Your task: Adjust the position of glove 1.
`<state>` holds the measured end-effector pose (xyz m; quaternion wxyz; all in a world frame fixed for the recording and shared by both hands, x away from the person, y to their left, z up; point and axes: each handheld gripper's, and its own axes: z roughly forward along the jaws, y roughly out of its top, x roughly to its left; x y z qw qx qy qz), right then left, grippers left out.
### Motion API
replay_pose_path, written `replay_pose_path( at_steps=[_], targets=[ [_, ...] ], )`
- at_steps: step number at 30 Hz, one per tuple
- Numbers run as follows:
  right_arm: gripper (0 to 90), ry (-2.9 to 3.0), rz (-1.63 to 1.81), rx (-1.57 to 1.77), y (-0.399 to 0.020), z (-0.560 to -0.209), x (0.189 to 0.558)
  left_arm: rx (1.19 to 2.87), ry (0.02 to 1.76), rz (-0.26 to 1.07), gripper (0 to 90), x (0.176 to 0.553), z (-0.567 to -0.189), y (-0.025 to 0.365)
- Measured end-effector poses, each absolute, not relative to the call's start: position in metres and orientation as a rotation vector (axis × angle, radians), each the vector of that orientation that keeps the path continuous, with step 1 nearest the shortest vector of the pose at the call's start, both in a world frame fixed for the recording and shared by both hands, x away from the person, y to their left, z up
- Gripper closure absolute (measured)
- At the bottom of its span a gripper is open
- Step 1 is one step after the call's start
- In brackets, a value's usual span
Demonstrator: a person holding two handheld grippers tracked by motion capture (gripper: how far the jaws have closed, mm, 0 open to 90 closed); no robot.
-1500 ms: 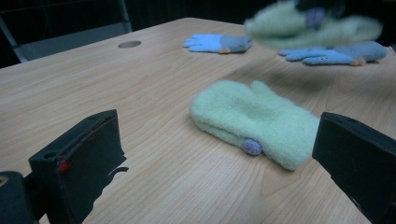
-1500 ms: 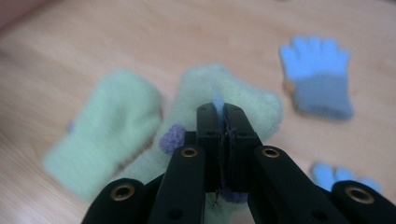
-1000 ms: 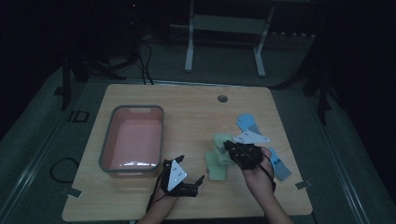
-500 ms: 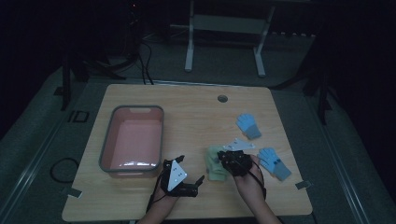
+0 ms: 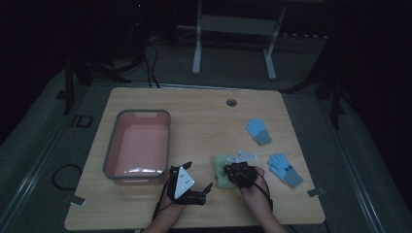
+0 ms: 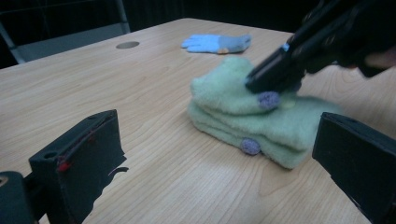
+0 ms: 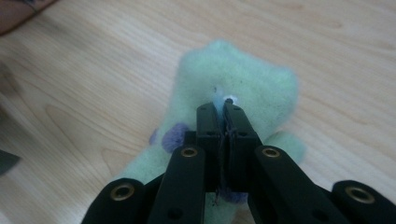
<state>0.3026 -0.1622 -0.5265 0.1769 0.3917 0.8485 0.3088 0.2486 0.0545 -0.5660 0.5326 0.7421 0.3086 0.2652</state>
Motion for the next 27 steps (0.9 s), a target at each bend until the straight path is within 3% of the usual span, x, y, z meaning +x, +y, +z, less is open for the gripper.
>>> replay_pose_path(
  at_steps=[4, 6, 9, 12, 13, 14, 17, 19, 22, 27],
  targets=[
    [85.2, 2.412, 0.892, 1.099, -0.164, -0.529, 0.304, 1.775, 0.732, 0.639, 1.7, 0.248, -0.566, 0.054],
    [79.5, 2.415, 0.912, 1.095, -0.167, -0.525, 0.303, 1.77, 0.746, 0.63, 1.7, 0.25, -0.566, 0.055],
    [76.8, 2.425, 0.937, 1.069, -0.169, -0.522, 0.302, 1.75, 0.774, 0.648, 6.9, 0.25, -0.566, 0.054],
    [61.2, 2.433, 1.009, 1.055, -0.179, -0.515, 0.301, 1.741, 0.771, 0.61, 6.8, 0.252, -0.566, 0.057],
    [61.2, 2.433, 1.009, 1.055, -0.179, -0.515, 0.301, 1.735, 0.758, 0.595, 6.8, 0.253, -0.566, 0.057],
    [48.9, 2.43, 1.079, 1.06, -0.188, -0.509, 0.302, 1.735, 0.754, 0.581, 6.6, 0.252, -0.566, 0.057],
    [34.9, 2.411, 1.128, 1.089, -0.199, -0.504, 0.306, 1.774, 0.718, 0.59, 6.8, 0.249, -0.566, 0.054],
    [19.0, 2.399, 1.159, 1.064, -0.208, -0.502, 0.309, 1.794, 0.718, 0.556, 6.8, 0.243, -0.565, 0.05],
    [14.1, 2.403, 1.175, 1.032, -0.216, -0.501, 0.311, 1.839, 0.709, 0.518, 6.8, 0.241, -0.561, 0.046],
    [14.1, 2.454, 1.195, 0.963, -0.226, -0.501, 0.319, 1.853, 0.723, 0.379, 6.8, 0.243, -0.554, 0.044]
  ],
)
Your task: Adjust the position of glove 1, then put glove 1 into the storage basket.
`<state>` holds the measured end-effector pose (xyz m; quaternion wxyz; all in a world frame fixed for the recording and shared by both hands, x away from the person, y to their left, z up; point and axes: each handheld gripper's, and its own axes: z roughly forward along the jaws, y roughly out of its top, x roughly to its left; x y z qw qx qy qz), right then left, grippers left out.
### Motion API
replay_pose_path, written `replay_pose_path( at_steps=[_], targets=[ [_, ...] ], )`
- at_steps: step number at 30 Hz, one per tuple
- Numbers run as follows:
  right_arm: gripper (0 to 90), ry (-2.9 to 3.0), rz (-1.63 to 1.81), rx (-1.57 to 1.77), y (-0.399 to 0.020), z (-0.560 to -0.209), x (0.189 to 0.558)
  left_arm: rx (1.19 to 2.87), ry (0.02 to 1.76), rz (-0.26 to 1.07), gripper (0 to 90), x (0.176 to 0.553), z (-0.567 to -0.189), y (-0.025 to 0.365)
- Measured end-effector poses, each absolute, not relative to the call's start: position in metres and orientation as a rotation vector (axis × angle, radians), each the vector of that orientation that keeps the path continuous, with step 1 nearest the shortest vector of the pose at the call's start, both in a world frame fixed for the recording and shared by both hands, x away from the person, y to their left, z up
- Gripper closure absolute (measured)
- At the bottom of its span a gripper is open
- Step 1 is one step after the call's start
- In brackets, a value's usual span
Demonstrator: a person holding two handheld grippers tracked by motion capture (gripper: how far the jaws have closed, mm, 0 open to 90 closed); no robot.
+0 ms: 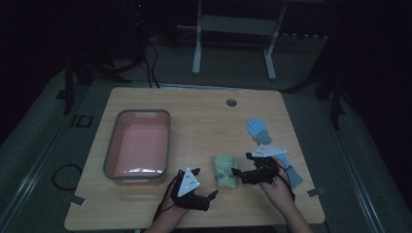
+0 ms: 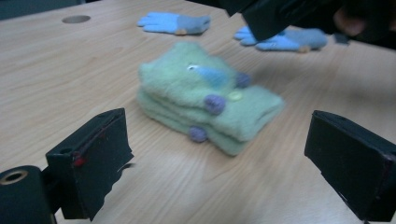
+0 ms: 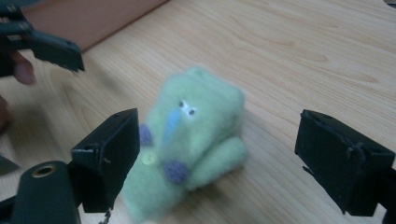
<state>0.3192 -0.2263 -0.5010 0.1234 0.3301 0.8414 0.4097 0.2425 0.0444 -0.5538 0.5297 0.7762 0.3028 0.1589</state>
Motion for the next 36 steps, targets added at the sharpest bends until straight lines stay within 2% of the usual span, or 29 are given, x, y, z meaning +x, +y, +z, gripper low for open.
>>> replay_pose_path(
  at_steps=[14, 16, 17, 18, 20, 23, 31, 36],
  targets=[
    [12.1, 2.517, 1.214, 0.891, -0.224, -0.488, 0.332, 2.039, 0.523, 0.371, 7.0, 0.245, -0.544, 0.028],
    [20.3, 2.53, 1.198, 0.896, -0.224, -0.489, 0.335, 2.058, 0.496, 0.374, 7.7, 0.247, -0.542, 0.025],
    [20.3, 2.53, 1.198, 0.896, -0.224, -0.489, 0.335, 2.058, 0.496, 0.374, 8.5, 0.247, -0.542, 0.025],
    [27.2, 2.512, 1.183, 0.899, -0.223, -0.489, 0.337, 2.072, 0.449, 0.393, 8.5, 0.249, -0.539, 0.021],
    [48.3, 2.514, 1.181, 0.897, -0.222, -0.487, 0.345, 2.072, 0.411, 0.367, 12.5, 0.252, -0.536, 0.016],
    [57.0, 2.565, 1.17, 0.891, -0.216, -0.487, 0.354, 2.14, 0.327, 0.392, 15.4, 0.256, -0.535, 0.005],
    [48.0, 2.677, 1.166, 0.906, -0.2, -0.501, 0.38, 2.258, 0.207, 0.374, 34.6, 0.273, -0.549, -0.019],
    [43.9, 2.732, 1.184, 0.954, -0.199, -0.516, 0.388, 2.28, 0.184, 0.377, 38.8, 0.283, -0.549, -0.018]
  ],
)
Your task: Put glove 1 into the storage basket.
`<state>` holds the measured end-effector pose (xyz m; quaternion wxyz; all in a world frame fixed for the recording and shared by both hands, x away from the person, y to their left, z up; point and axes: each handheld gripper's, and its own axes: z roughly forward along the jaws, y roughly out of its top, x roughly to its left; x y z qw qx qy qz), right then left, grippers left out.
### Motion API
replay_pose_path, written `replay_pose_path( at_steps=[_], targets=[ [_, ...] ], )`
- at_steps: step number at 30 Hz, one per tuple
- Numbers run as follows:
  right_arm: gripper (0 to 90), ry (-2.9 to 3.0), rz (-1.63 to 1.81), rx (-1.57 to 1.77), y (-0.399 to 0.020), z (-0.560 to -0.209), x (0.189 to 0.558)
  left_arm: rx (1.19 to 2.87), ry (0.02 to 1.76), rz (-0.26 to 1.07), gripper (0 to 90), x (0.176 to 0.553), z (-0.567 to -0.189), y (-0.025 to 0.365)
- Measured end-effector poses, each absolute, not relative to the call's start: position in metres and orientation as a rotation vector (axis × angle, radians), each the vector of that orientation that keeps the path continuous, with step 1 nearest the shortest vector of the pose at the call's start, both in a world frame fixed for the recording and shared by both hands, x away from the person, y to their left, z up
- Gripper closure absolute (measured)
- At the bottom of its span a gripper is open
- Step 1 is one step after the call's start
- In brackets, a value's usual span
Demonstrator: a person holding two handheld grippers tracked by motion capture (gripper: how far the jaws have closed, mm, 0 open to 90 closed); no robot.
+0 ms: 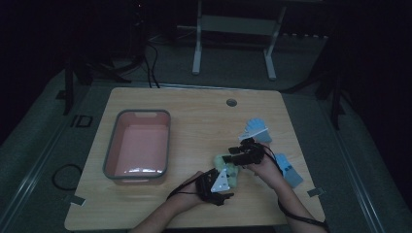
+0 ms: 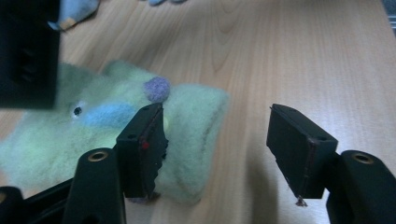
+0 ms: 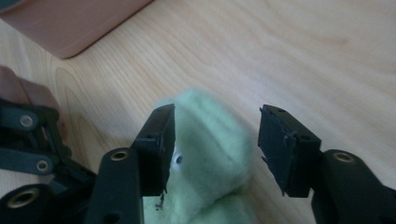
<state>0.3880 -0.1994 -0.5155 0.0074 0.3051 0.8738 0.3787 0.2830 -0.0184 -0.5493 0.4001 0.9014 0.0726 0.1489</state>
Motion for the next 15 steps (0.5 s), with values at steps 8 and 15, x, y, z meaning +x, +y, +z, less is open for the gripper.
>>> replay_pose_path(
  at_steps=[8, 15],
  targets=[
    [45.3, 2.86, 1.123, 1.058, -0.197, -0.542, 0.399, 2.358, 0.121, 0.478, 45.2, 0.289, -0.557, -0.022],
    [60.1, 2.887, 1.166, 1.113, -0.199, -0.545, 0.398, 2.352, 0.103, 0.587, 63.8, 0.287, -0.56, -0.024]
  ],
)
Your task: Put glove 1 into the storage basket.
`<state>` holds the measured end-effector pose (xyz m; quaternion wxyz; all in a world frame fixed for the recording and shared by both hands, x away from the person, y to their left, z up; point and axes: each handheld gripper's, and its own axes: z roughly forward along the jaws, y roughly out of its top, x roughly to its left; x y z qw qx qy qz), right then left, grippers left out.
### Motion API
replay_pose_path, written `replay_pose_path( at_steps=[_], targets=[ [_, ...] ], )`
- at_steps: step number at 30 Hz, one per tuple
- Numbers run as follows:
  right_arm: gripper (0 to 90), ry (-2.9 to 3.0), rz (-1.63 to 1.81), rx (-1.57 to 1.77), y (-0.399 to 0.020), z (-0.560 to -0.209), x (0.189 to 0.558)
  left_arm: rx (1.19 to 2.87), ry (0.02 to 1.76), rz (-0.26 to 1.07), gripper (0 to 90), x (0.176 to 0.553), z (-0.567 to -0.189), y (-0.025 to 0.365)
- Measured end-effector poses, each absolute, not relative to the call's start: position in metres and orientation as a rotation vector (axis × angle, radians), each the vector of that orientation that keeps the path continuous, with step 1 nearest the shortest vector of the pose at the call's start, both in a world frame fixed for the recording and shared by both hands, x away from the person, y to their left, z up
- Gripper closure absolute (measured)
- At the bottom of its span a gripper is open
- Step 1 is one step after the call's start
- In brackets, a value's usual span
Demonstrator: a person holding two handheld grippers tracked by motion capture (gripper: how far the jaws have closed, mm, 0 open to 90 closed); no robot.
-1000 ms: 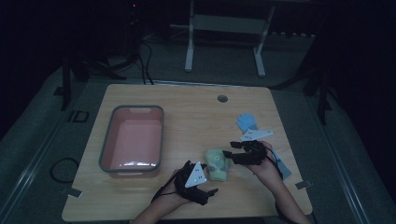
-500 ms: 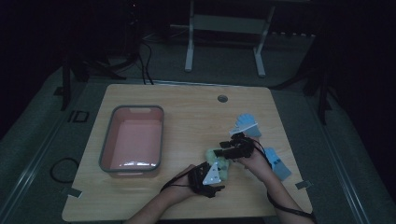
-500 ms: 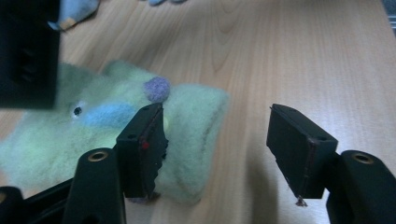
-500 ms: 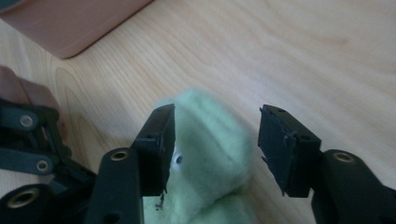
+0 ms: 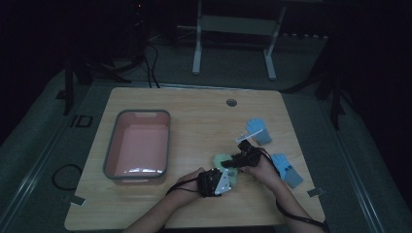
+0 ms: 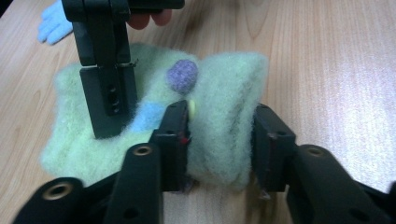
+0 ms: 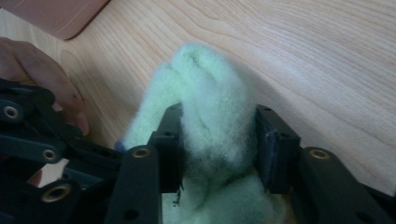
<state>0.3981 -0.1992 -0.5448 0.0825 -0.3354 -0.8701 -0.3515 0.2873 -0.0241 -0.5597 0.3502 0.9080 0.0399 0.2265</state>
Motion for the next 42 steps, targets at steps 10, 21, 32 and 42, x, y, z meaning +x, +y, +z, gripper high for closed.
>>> replay_pose_path(
  at_steps=[10, 21, 32, 42],
  targets=[
    [71.5, -2.584, -1.096, -1.035, -0.2, -0.528, 0.398, 2.371, 0.15, 0.574, 74.5, 0.295, -0.536, -0.022],
    [71.7, -2.57, -1.199, -1.029, -0.192, -0.495, 0.401, 2.359, 0.152, 0.629, 75.1, 0.3, -0.504, -0.007],
    [71.8, -2.582, -1.273, -0.97, -0.17, -0.459, 0.406, 2.357, 0.164, 0.677, 75.1, 0.303, -0.468, 0.017],
    [71.9, -2.615, -1.31, -0.883, -0.129, -0.427, 0.412, 2.367, 0.204, 0.754, 75.2, 0.3, -0.439, 0.052]
  ],
)
